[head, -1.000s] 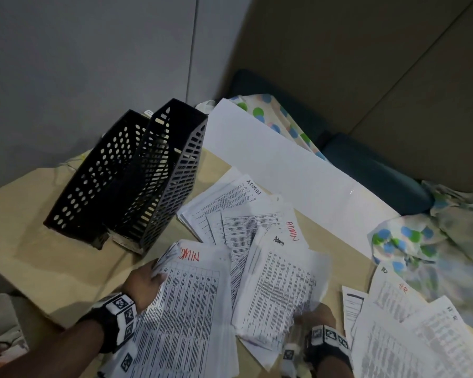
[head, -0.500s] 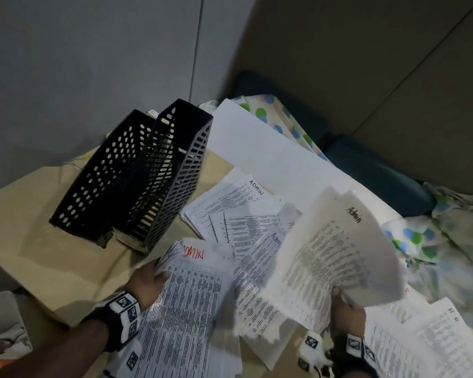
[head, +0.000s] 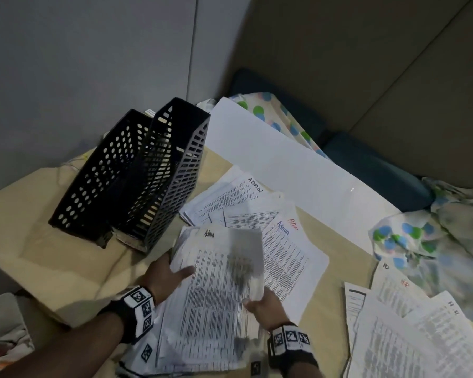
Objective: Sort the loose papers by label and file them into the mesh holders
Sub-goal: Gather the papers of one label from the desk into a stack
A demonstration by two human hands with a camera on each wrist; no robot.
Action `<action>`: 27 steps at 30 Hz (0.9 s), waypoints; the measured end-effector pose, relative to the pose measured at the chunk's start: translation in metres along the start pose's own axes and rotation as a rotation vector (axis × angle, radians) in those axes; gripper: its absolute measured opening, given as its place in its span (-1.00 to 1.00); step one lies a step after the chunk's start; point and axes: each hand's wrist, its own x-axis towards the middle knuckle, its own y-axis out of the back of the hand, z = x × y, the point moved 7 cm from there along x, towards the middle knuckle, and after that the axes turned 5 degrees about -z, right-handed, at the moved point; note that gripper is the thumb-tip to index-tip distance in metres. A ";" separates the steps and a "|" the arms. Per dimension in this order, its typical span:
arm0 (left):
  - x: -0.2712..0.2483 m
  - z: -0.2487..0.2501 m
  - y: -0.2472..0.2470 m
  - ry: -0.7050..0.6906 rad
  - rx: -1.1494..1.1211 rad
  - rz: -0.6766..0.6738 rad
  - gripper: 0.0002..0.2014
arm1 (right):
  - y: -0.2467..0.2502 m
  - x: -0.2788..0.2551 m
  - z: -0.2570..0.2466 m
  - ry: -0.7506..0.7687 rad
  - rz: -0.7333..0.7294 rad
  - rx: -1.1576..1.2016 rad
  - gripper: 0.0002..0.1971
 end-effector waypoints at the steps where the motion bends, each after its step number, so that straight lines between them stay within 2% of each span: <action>1: -0.001 -0.001 0.000 0.011 0.010 0.011 -0.41 | -0.001 -0.001 -0.009 0.042 -0.026 0.008 -0.59; 3: -0.001 -0.004 0.001 0.035 -0.074 0.038 -0.50 | 0.007 0.000 -0.023 0.130 0.003 0.128 -0.34; 5: -0.003 -0.002 -0.003 0.039 -0.137 0.010 -0.51 | 0.027 0.006 -0.032 0.137 0.147 0.289 -0.12; 6: -0.004 -0.001 -0.006 0.038 -0.133 -0.028 -0.55 | 0.037 0.007 -0.034 0.111 0.215 0.333 -0.08; 8: -0.006 0.000 -0.013 0.018 -0.127 -0.118 -0.71 | 0.050 0.011 -0.043 0.133 0.263 0.335 -0.14; 9: -0.008 0.004 -0.016 0.005 -0.127 -0.153 -0.75 | 0.051 0.013 -0.049 0.196 0.254 0.300 -0.25; 10: -0.008 0.006 -0.018 -0.010 -0.131 -0.177 -0.74 | 0.050 0.013 -0.059 0.290 0.225 0.272 -0.38; 12: -0.006 0.014 -0.018 -0.081 -0.152 -0.198 -0.62 | 0.041 0.016 -0.075 0.407 0.161 0.209 -0.32; 15: -0.004 0.030 -0.008 -0.261 -0.160 -0.161 -0.43 | 0.022 0.014 -0.082 0.395 0.069 0.096 -0.20; 18: 0.000 0.032 -0.004 -0.278 -0.064 -0.158 -0.39 | 0.020 0.017 -0.077 0.339 0.165 0.037 0.02; 20: 0.000 0.031 -0.005 -0.271 -0.052 -0.163 -0.50 | 0.024 0.018 -0.082 0.409 0.248 0.011 -0.08; 23: 0.000 0.032 -0.007 -0.276 -0.087 -0.163 -0.64 | 0.021 0.017 -0.084 0.401 0.206 -0.157 -0.51; 27: -0.003 0.031 -0.008 -0.261 -0.080 -0.167 -0.61 | 0.018 0.024 -0.062 0.239 0.191 -0.114 -0.57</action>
